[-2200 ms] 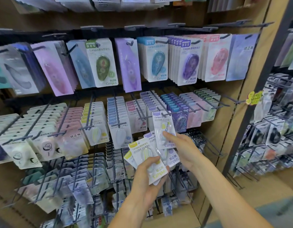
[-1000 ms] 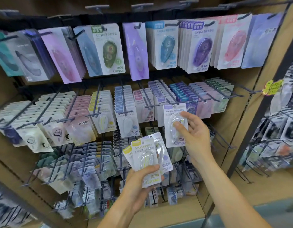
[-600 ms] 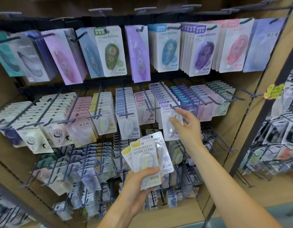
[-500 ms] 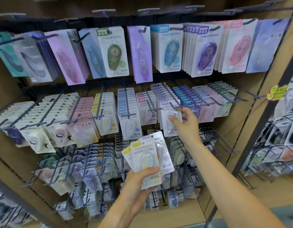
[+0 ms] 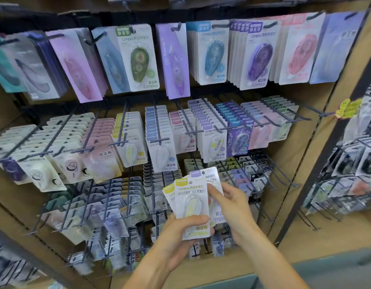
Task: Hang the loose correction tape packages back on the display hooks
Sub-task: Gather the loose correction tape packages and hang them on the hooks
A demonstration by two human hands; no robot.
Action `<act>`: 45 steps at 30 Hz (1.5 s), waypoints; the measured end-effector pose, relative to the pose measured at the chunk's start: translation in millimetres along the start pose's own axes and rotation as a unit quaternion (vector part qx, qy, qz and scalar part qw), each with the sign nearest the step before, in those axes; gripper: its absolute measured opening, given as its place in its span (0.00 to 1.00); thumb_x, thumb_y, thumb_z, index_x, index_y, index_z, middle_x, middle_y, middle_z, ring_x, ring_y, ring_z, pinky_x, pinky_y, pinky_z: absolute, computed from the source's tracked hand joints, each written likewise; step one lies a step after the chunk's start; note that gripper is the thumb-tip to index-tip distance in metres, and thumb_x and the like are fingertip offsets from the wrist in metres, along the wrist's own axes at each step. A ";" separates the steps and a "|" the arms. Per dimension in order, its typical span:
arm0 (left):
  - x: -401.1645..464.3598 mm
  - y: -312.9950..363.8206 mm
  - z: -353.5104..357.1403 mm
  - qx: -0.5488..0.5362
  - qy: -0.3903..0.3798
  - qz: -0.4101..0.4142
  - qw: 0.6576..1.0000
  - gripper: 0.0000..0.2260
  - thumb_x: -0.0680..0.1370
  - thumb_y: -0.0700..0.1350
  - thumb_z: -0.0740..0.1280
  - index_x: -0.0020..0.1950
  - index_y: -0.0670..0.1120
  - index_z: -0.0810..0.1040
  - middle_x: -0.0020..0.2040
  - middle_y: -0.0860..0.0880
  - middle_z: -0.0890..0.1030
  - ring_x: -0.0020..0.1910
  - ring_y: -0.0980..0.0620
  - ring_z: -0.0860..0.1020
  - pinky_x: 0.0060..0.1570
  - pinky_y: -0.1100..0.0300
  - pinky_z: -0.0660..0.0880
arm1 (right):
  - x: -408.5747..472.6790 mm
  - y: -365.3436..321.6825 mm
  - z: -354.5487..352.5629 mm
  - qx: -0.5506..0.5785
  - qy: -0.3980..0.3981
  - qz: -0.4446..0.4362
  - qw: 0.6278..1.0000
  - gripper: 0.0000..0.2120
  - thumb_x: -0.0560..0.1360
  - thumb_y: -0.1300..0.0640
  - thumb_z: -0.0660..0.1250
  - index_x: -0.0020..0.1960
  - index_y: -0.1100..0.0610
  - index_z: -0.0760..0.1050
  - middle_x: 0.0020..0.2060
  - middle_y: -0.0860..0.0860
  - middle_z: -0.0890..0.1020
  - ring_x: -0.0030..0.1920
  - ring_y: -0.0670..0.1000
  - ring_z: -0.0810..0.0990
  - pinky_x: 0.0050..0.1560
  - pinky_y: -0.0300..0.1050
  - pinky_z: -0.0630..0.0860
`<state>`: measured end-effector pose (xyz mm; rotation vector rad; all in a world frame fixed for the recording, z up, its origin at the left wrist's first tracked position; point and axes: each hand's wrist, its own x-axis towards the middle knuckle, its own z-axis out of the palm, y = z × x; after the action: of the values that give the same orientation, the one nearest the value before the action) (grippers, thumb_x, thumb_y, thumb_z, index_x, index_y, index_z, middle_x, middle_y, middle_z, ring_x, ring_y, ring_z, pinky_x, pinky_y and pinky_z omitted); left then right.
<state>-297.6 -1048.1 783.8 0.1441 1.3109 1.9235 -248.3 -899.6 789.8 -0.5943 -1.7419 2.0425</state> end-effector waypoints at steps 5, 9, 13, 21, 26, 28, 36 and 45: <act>-0.3 -0.1 -2.0 -0.004 0.008 0.000 1.000 0.28 0.66 0.37 0.79 0.66 0.39 0.81 0.59 0.34 0.85 0.54 0.37 0.85 0.44 0.50 0.83 | 11.9 -12.5 -12.3 0.027 0.070 -0.077 0.994 0.09 0.81 0.54 0.68 0.58 0.55 0.83 0.51 0.52 0.88 0.53 0.55 0.86 0.57 0.59 0.81; -2.8 4.1 -1.9 0.003 0.010 0.006 1.000 0.28 0.68 0.40 0.78 0.67 0.37 0.80 0.58 0.34 0.85 0.55 0.37 0.85 0.44 0.50 0.83 | 30.1 -38.1 -18.7 0.032 0.041 -0.127 0.990 0.10 0.83 0.54 0.66 0.60 0.56 0.82 0.55 0.53 0.87 0.54 0.54 0.85 0.52 0.47 0.81; -4.6 5.1 -0.2 -0.015 0.020 0.008 1.000 0.28 0.71 0.39 0.81 0.69 0.35 0.78 0.59 0.33 0.84 0.52 0.38 0.86 0.43 0.50 0.84 | 46.6 -50.3 -19.0 0.019 0.039 -0.149 0.988 0.10 0.83 0.53 0.66 0.59 0.57 0.82 0.54 0.52 0.87 0.52 0.48 0.85 0.48 0.35 0.77; -7.0 8.9 5.7 -0.030 0.033 0.023 0.999 0.24 0.71 0.47 0.77 0.65 0.42 0.80 0.57 0.33 0.85 0.52 0.36 0.86 0.43 0.45 0.86 | 56.9 -53.2 -20.5 0.019 0.054 -0.127 0.990 0.10 0.82 0.54 0.68 0.56 0.59 0.83 0.48 0.51 0.88 0.41 0.46 0.84 0.40 0.33 0.77; -7.4 8.8 7.2 -0.025 0.038 0.040 0.998 0.22 0.72 0.49 0.76 0.64 0.45 0.80 0.52 0.37 0.87 0.49 0.37 0.87 0.40 0.46 0.86 | 54.3 -51.5 -22.2 0.017 0.048 -0.122 0.991 0.10 0.82 0.52 0.67 0.56 0.56 0.84 0.50 0.50 0.88 0.45 0.48 0.84 0.47 0.42 0.79; -6.2 7.9 8.1 -0.006 0.045 0.050 0.998 0.23 0.72 0.49 0.76 0.65 0.46 0.80 0.53 0.38 0.87 0.48 0.38 0.87 0.41 0.46 0.86 | 56.2 -53.0 -21.0 0.011 0.051 -0.125 0.991 0.10 0.82 0.52 0.68 0.56 0.57 0.84 0.50 0.53 0.88 0.47 0.49 0.85 0.52 0.46 0.79; -1.2 7.4 10.8 0.037 0.105 0.081 0.990 0.21 0.71 0.49 0.79 0.63 0.48 0.83 0.53 0.40 0.88 0.51 0.36 0.87 0.43 0.43 0.86 | 87.8 -59.3 -4.1 -0.039 0.141 -0.083 0.986 0.27 0.77 0.43 0.72 0.40 0.69 0.75 0.34 0.59 0.73 0.37 0.51 0.72 0.46 0.48 0.70; -1.4 6.2 10.5 0.061 0.139 0.117 0.981 0.19 0.70 0.46 0.80 0.59 0.48 0.85 0.50 0.47 0.89 0.47 0.46 0.88 0.41 0.48 0.85 | 46.1 -28.2 -1.2 -0.102 0.242 -0.025 0.965 0.31 0.70 0.35 0.76 0.63 0.55 0.75 0.53 0.47 0.81 0.53 0.48 0.80 0.60 0.50 0.75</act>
<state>-294.8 -1042.3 794.2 0.0953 1.6618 2.1176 -285.5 -869.1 814.5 -1.0040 -1.6478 1.5222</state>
